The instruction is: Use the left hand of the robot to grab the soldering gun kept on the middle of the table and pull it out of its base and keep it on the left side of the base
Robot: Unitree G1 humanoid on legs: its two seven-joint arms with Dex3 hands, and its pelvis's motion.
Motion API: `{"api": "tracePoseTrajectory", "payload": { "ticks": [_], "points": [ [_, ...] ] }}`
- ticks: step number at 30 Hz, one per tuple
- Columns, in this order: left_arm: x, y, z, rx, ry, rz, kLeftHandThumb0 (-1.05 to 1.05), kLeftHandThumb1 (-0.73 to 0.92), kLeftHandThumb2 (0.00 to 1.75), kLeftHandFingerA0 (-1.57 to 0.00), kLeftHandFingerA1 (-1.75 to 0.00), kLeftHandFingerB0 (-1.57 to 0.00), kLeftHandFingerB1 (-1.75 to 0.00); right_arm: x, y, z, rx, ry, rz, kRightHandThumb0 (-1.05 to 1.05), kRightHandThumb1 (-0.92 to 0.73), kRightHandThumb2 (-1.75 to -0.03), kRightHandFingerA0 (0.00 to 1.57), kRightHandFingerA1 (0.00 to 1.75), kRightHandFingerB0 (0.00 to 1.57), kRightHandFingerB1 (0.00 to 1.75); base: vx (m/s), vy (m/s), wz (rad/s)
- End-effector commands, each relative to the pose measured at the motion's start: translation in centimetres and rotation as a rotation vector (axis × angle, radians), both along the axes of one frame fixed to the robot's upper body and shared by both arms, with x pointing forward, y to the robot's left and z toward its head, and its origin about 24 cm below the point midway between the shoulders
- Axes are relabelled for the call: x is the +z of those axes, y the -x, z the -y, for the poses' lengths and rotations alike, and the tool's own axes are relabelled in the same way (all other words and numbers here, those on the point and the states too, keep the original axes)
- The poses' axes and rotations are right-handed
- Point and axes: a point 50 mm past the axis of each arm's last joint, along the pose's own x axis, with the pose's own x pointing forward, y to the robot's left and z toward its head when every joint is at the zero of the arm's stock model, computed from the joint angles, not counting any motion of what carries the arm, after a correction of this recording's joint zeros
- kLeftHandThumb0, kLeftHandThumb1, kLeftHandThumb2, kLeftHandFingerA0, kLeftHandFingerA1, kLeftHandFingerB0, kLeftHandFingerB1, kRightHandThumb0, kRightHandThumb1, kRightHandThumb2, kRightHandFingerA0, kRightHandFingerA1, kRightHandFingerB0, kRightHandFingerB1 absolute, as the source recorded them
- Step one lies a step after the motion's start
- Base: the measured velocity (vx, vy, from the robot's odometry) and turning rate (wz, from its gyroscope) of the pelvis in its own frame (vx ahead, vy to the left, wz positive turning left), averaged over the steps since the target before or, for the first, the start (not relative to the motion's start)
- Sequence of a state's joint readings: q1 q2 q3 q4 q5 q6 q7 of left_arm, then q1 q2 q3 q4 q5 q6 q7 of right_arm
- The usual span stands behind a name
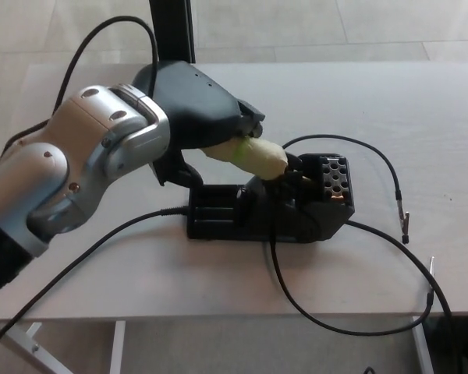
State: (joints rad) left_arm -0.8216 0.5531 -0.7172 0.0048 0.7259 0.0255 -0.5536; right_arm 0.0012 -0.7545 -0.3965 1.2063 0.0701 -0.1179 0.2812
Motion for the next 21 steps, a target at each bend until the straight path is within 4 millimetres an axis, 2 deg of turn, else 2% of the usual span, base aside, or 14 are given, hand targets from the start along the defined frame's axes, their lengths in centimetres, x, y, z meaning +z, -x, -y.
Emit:
{"api": "tracePoseTrajectory", "payload": {
  "ticks": [1, 2, 3, 4, 5, 6, 7, 8, 9, 10, 13, 18, 19, 21],
  "points": [
    [-2.2, 0.2, -3.0, -0.182, 0.039, 0.454, -0.36, 0.35, 0.84, -1.29, -1.39, -0.89, -0.85, 1.8, -0.2, 1.1, -0.005, 0.099, 0.031, -0.41, -0.62, -0.59, 0.66, 0.63, 0.48, 0.37, 0.0, 0.0, 0.0],
    [-2.2, 0.2, -3.0, -0.182, 0.04, 0.455, -0.36, 0.35, 0.84, -1.29, -1.39, -0.89, -0.85, 1.9, -0.2, 1.1, -0.005, 0.099, 0.03, -0.41, -0.62, -0.59, 0.66, 0.63, 0.48, 0.37, 0.0, 0.0, 0.0],
    [-2.3, 0.3, -3.0, -0.186, 0.045, 0.458, -0.39, 0.49, 0.6, -1.0, -1.73, -0.92, -0.71, 1.9, -0.2, 1.2, -0.003, 0.112, 0.031, -0.4, -0.63, -0.59, 0.67, 0.63, 0.49, 0.38, 0.0, 0.0, 0.0],
    [-2.3, 0.3, -3.1, -0.19, 0.05, 0.463, -0.39, 0.49, 0.6, -1.0, -1.73, -0.92, -0.71, 1.9, -0.3, 1.1, 0.0, 0.129, 0.032, -0.4, -0.63, -0.59, 0.67, 0.63, 0.49, 0.38, 0.0, 0.0, 0.0],
    [-2.3, 0.3, -3.2, -0.187, 0.048, 0.457, -0.37, 0.36, 0.85, -1.27, -1.39, -0.84, -0.81, 2.0, -0.3, 1.2, -0.002, 0.15, 0.037, -0.47, -0.51, -0.86, 0.67, 0.7, 0.44, 0.53, 0.0, 0.0, 0.0],
    [-2.3, 0.3, -3.2, -0.186, 0.048, 0.454, -0.37, 0.36, 0.85, -1.27, -1.39, -0.84, -0.81, 2.0, -0.3, 1.2, -0.003, 0.158, 0.039, -0.47, -0.51, -0.86, 0.67, 0.7, 0.44, 0.53, 0.0, 0.0, 0.0],
    [-2.3, 0.3, -3.3, -0.2, 0.066, 0.472, -0.37, 0.51, 0.59, -1.01, -1.72, -0.94, -0.8, 2.1, -0.3, 1.2, -0.02, 0.155, 0.053, -0.47, -0.5, -0.85, 0.69, 0.7, 0.45, 0.54, 0.0, 0.0, 0.0],
    [-2.3, 0.2, -3.4, -0.203, 0.086, 0.468, -0.38, 0.36, 0.86, -1.28, -1.39, -0.85, -0.82, 2.1, -0.4, 1.2, -0.033, 0.159, 0.072, -0.4, -0.62, -0.59, 0.74, 0.63, 0.54, 0.41, 0.0, 0.0, 0.0],
    [-2.3, 0.2, -3.5, -0.187, 0.078, 0.449, -0.4, 0.37, 0.86, -1.27, -1.4, -0.83, -0.8, 2.2, -0.5, 1.3, -0.04, 0.166, 0.079, -0.41, -0.62, -0.59, 0.75, 0.63, 0.55, 0.41, 0.0, 0.0, 0.0],
    [-2.3, 0.2, -3.6, -0.183, 0.086, 0.443, -0.39, 0.53, 0.61, -0.98, -1.72, -0.89, -0.72, 2.2, -0.5, 1.3, -0.039, 0.172, 0.081, -0.4, -0.63, -0.59, 0.75, 0.62, 0.55, 0.41, 0.0, 0.0, 0.0],
    [-2.3, 0.2, -3.9, -0.18, 0.099, 0.445, -0.41, 0.5, 0.62, -0.97, -1.71, -0.87, -0.69, 2.2, -0.5, 1.3, -0.044, 0.182, 0.081, -0.4, -0.63, -0.59, 0.77, 0.62, 0.57, 0.42, 0.0, 0.0, 0.0],
    [-2.0, 0.0, -4.3, -0.169, 0.091, 0.44, -0.35, 0.33, 0.84, -1.28, -1.39, -0.83, -0.78, 2.3, -0.5, 1.3, -0.051, 0.188, 0.087, -0.4, -0.63, -0.59, 0.8, 0.62, 0.58, 0.43, 0.0, 0.0, 0.0],
    [-1.9, 0.0, -4.4, -0.175, 0.096, 0.45, -0.32, 0.49, 0.62, -1.02, -1.72, -0.89, -0.7, 2.3, -0.4, 1.3, -0.049, 0.191, 0.085, -0.4, -0.63, -0.59, 0.79, 0.62, 0.57, 0.43, 0.0, 0.0, 0.0],
    [-1.7, 0.1, -4.7, -0.166, 0.091, 0.446, -0.32, 0.49, 0.62, -1.01, -1.72, -0.88, -0.7, 2.2, -0.3, 1.4, -0.056, 0.197, 0.069, -0.41, -0.63, -0.59, 0.82, 0.6, 0.58, 0.43, 0.0, 0.0, 0.0]
  ]
}}
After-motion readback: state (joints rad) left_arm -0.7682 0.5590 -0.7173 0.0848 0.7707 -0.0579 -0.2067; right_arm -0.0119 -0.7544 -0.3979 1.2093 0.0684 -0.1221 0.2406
